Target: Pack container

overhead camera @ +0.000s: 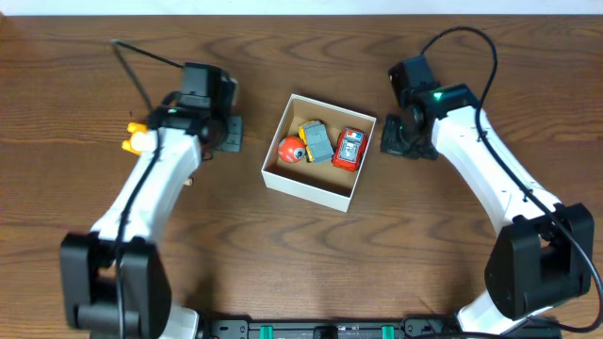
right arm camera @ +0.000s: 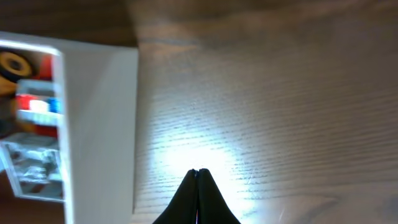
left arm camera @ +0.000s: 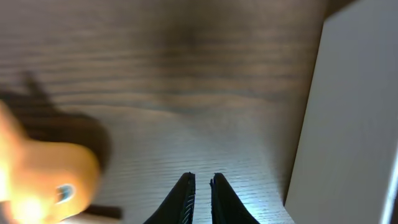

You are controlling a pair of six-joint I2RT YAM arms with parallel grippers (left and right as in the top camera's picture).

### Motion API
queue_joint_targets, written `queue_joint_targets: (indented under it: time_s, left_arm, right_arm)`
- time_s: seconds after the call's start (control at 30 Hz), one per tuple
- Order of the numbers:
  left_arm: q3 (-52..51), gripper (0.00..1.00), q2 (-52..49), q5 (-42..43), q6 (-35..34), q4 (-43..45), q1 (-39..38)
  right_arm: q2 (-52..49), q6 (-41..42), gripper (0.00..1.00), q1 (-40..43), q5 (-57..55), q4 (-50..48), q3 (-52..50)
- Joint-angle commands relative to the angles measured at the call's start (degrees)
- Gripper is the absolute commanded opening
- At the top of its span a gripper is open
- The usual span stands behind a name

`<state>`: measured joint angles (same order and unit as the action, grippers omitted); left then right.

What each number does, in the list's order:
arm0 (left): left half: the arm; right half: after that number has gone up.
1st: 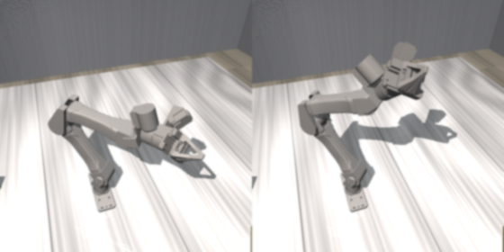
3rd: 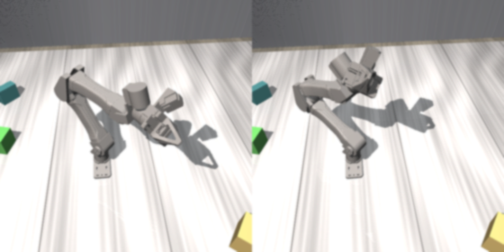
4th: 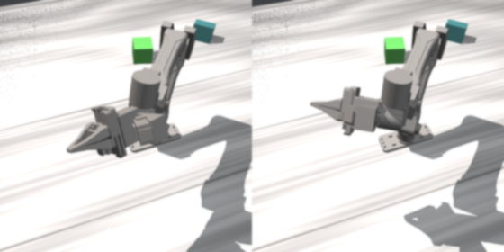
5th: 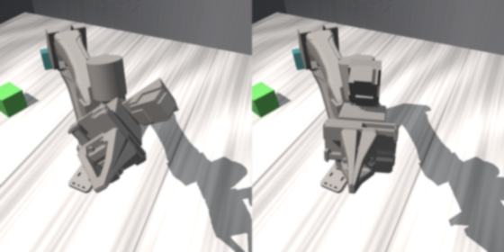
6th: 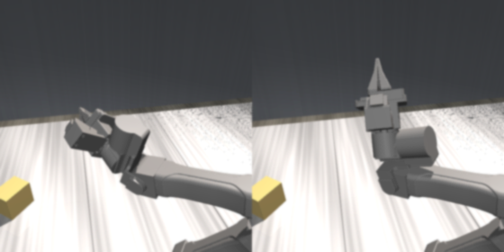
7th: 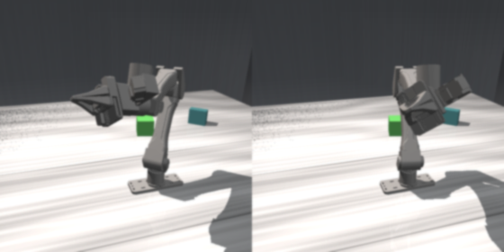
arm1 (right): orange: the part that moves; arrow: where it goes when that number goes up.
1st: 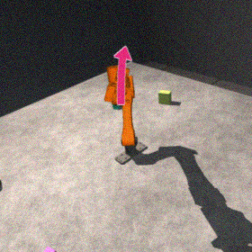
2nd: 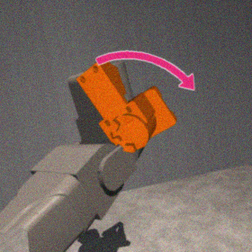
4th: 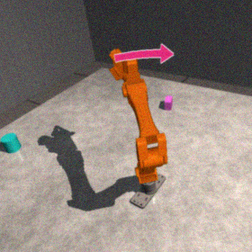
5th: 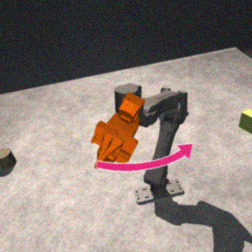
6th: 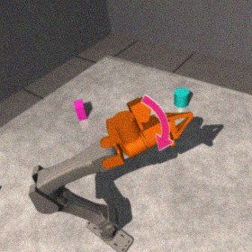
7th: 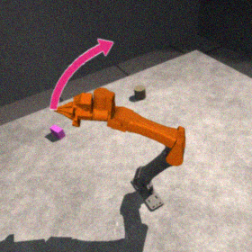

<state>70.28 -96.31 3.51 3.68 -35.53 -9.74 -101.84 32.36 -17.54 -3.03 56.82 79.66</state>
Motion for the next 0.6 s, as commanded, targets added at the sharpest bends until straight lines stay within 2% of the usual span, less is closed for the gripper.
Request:
queue_joint_targets:
  time_s: [0.0,0.17,0.37,0.57]
  left_arm:
    - [-0.59,0.13,-2.97,2.01,1.01,0.28,-1.97]
    - [-0.59,0.13,-5.81,5.68,0.87,-0.92,-5.18]
    - [-0.59,0.13,-5.90,6.58,0.74,-6.75,-8.83]
    - [-0.59,0.08,-5.90,6.58,0.74,-14.58,-10.78]
  right_arm:
    - [-0.55,1.09,0.03,-0.52,0.50,-2.49,-1.77]
    - [-0.55,-2.08,0.07,-0.52,1.64,-9.35,-3.08]
    - [-1.77,-9.97,0.13,-0.52,11.10,-16.98,-3.26]
    - [-4.96,-10.60,0.14,-0.70,14.23,-17.84,-3.26]
